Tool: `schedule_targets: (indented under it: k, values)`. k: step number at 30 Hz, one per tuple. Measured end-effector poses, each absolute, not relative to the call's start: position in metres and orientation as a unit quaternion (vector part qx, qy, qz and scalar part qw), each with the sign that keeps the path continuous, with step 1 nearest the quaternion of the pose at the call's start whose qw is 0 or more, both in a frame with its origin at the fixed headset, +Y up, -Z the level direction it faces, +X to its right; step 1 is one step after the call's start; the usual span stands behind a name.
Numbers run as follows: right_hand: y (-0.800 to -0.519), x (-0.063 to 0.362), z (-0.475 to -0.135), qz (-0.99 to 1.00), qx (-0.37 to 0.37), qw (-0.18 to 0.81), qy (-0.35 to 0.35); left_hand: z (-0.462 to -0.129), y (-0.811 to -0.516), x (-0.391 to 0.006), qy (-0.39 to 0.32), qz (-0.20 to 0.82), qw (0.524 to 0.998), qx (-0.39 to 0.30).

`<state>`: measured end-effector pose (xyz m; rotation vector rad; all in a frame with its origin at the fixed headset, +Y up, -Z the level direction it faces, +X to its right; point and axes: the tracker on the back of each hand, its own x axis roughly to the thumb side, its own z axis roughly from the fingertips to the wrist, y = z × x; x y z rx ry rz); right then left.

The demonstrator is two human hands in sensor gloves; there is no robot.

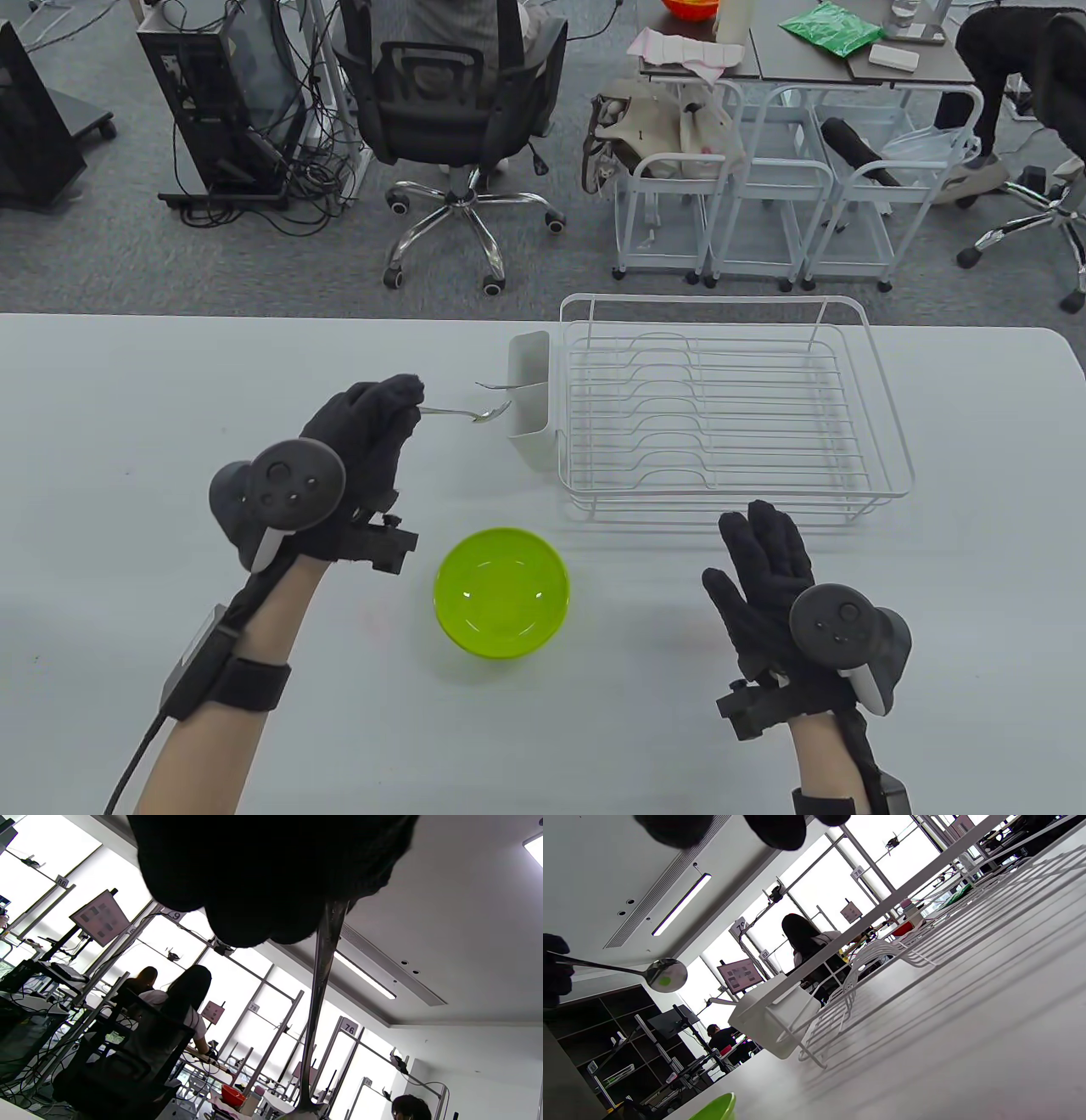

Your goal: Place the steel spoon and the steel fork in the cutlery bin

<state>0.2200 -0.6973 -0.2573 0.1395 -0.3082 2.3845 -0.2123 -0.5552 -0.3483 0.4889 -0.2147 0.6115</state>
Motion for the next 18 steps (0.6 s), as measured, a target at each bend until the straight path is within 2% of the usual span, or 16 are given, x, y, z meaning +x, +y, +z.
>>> schedule_targets:
  k: [9, 18]
  values:
    - [-0.690, 0.225, -0.254, 0.920, 0.048, 0.360, -0.150, -0.410, -0.564, -0.168, -0.060, 0.279, 0.944, 0.164]
    - [-0.688, 0.227, -0.254, 0.916, 0.048, 0.368, -0.154, -0.443, -0.590, -0.146, -0.030, 0.227, 0.966, 0.121]
